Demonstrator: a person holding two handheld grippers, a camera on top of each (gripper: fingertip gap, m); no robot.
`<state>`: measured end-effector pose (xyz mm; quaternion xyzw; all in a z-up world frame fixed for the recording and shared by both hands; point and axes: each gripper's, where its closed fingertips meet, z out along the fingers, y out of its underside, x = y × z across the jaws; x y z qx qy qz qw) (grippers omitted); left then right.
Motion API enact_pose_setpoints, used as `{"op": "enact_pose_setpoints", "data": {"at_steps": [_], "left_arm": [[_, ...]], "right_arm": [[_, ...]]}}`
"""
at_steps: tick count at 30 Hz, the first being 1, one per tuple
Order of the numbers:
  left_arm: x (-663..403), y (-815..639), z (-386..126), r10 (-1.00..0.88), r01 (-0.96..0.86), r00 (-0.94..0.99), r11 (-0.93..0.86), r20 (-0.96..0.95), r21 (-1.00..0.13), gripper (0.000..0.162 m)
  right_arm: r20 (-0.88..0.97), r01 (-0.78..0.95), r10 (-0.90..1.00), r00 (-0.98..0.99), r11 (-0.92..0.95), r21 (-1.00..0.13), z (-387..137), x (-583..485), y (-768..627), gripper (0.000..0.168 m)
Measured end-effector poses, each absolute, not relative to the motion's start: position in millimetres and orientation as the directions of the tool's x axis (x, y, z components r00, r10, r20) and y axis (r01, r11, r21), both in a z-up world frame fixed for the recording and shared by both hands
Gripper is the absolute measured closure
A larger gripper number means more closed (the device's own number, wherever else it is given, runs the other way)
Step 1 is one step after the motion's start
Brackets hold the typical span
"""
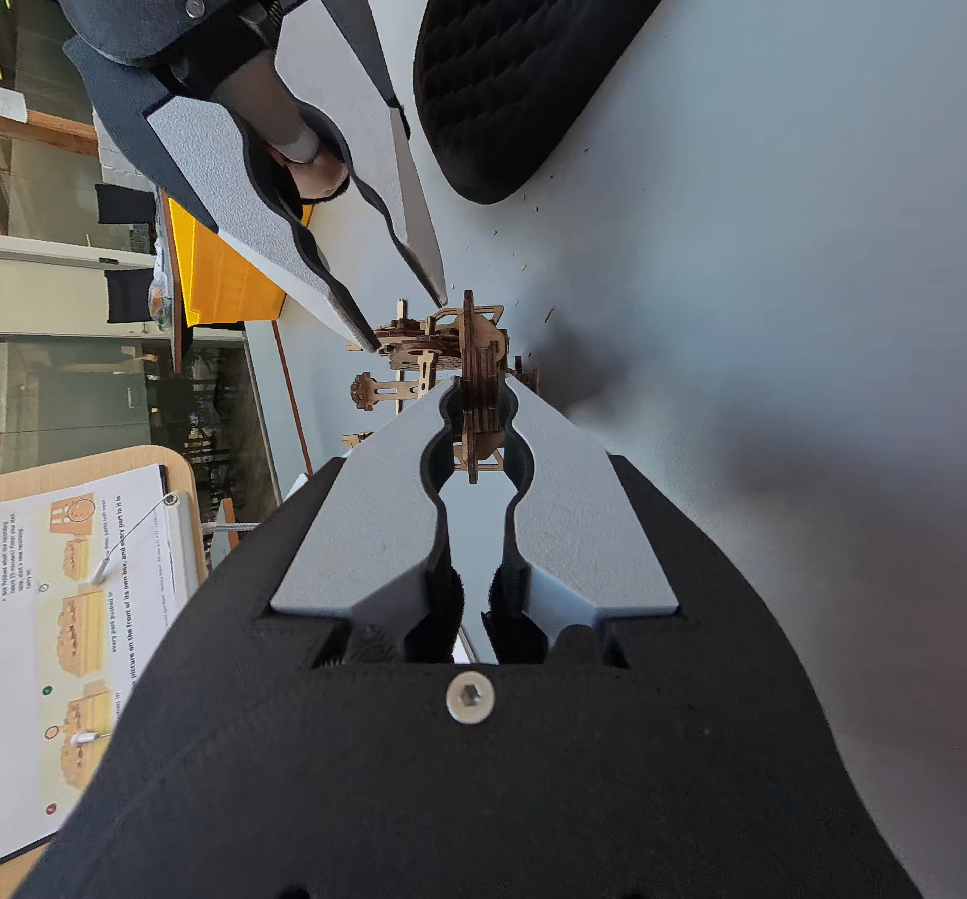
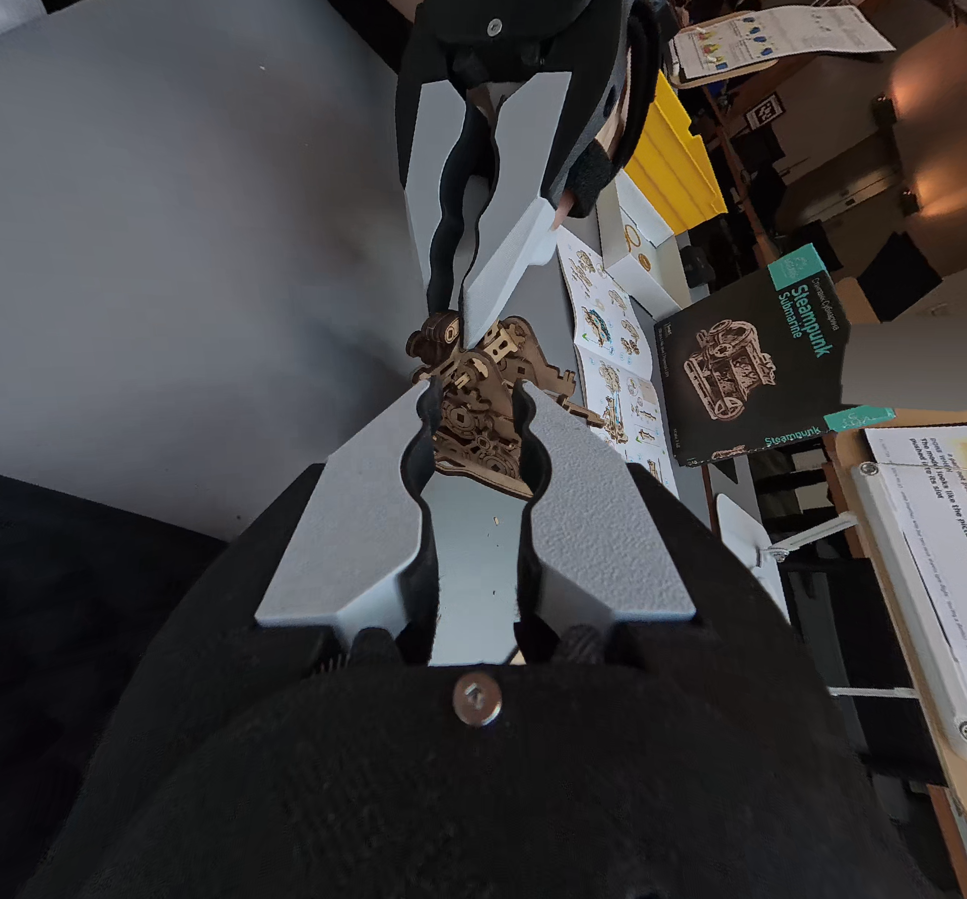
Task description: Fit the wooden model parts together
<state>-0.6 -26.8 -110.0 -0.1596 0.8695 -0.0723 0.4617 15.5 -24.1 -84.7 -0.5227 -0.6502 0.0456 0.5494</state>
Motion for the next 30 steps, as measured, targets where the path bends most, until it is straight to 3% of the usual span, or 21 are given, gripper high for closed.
{"op": "enact_pose_setpoints", "data": {"at_steps": [3,8,17,23,30], "left_arm": [[-1,-27,-111,-0.299,-0.203,-0.498,0.953,-0.814,-0.226,0.152],[-3,-22,-117,-0.189,-0.196,-0.47,0.975,-0.862,-0.107,0.152],[-3,-20,-122,-0.209,-0.204,-0.46,0.971,-0.863,-0.127,0.152],[-3,-9,-126,-0.156,-0.223,-0.394,0.972,-0.906,-0.071,0.152],[7,2,-138,-0.074,-0.31,-0.34,0.95,-0.937,0.037,0.151]], "right_arm": [[0.73,0.684,0.676,0.101,0.486,-0.544,-89,14,-21,0.143],[0.769,0.708,0.636,0.065,0.514,-0.484,-90,8,-20,0.143],[0.806,0.735,0.586,0.088,0.508,-0.449,-90,8,-14,0.15],[0.75,0.684,0.614,0.247,0.438,-0.583,-68,34,-15,0.151],[0.363,0.51,0.852,0.378,0.136,-0.849,-85,41,-16,0.155]]}}
